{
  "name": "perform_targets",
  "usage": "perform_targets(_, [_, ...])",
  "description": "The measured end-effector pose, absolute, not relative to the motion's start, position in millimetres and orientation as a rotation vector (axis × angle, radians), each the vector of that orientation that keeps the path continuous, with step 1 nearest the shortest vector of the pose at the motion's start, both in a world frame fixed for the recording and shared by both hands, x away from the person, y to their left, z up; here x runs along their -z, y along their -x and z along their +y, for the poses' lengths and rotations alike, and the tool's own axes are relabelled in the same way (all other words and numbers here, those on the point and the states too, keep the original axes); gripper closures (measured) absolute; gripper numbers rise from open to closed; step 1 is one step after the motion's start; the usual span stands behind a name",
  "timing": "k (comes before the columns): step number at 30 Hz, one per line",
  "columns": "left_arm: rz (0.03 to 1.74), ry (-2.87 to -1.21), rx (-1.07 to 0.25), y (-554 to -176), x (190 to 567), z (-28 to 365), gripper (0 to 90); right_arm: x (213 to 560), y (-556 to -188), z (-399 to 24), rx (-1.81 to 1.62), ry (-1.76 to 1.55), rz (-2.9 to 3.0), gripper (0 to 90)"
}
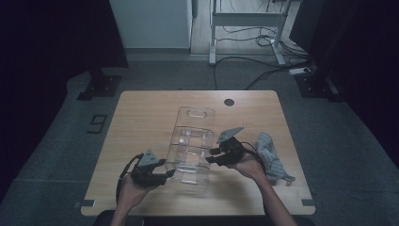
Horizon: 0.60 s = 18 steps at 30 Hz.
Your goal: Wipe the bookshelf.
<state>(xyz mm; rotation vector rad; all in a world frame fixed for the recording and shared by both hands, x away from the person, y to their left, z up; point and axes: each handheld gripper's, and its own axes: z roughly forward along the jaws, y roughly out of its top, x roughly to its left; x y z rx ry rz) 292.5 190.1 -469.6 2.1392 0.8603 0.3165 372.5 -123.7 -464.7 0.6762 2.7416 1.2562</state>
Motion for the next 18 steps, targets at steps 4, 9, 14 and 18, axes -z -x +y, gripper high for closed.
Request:
perform_targets(4, [0.864, -2.167, -0.323, -295.5, 474.1, 189.4, 42.4, 464.5, -370.1, -120.0, -1.256, -0.658, 2.750, 60.2])
perform_targets(9, [0.873, -2.170, -0.333, -297.5, 475.1, 190.6, 41.1, 464.6, -368.0, -116.6, -1.247, -0.642, 2.760, 60.7])
perform_targets(14, [0.886, -2.160, -0.326, -300.1, 476.5, 192.3, 40.5, 465.0, -366.2, -115.6, -1.247, -0.640, 2.761, 61.0])
perform_targets(18, [0.905, -2.154, -0.331, -302.2, 477.1, 194.1, 40.2, 464.8, -363.6, -113.8, -1.241, -0.627, 2.767, 61.4])
